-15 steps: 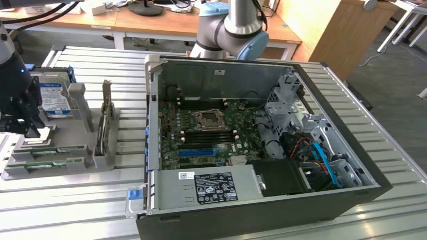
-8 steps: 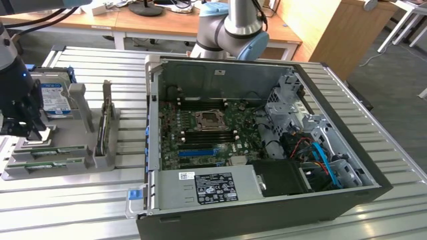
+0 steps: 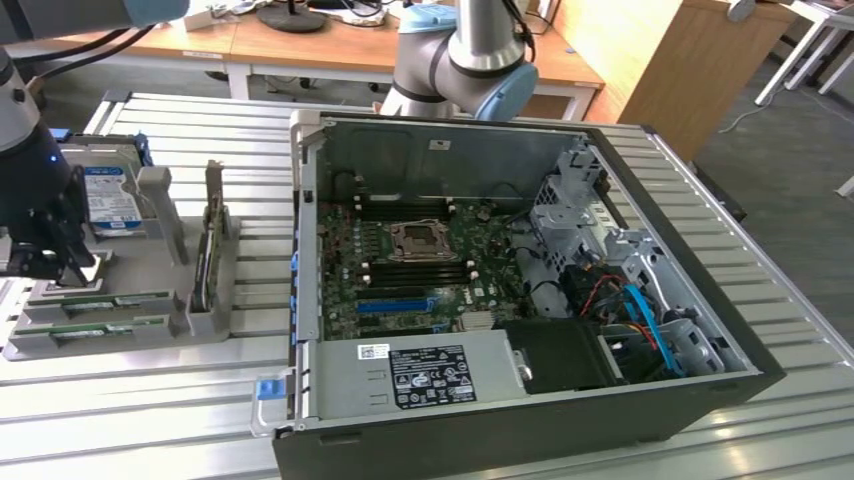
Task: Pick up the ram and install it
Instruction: 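Pick up the ram and move it above insertion slot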
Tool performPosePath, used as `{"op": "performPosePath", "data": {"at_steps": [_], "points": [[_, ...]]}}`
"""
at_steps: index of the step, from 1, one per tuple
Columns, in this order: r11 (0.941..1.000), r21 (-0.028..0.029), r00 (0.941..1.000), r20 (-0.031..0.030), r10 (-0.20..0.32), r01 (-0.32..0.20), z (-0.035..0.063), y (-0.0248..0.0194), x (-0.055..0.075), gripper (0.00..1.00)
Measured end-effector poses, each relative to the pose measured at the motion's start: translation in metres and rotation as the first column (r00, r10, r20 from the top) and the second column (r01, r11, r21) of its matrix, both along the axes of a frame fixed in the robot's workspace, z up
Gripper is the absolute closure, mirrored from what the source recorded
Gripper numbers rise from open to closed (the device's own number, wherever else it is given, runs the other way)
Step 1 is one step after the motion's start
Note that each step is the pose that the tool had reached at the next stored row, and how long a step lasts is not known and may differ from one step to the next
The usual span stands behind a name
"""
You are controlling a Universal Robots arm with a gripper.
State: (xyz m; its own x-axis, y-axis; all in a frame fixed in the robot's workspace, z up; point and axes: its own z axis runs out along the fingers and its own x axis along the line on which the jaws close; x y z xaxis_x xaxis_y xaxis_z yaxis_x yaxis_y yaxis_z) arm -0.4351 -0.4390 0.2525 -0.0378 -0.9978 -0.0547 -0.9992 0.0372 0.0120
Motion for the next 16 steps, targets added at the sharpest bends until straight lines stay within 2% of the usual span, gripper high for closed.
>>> {"op": "performPosePath", "data": {"at_steps": [16], "points": [[1.0000,-0.0003,1.0000,-0.0028,0.004,-0.004,-0.0104,-0.0015,-0.0001,0.70]]}}
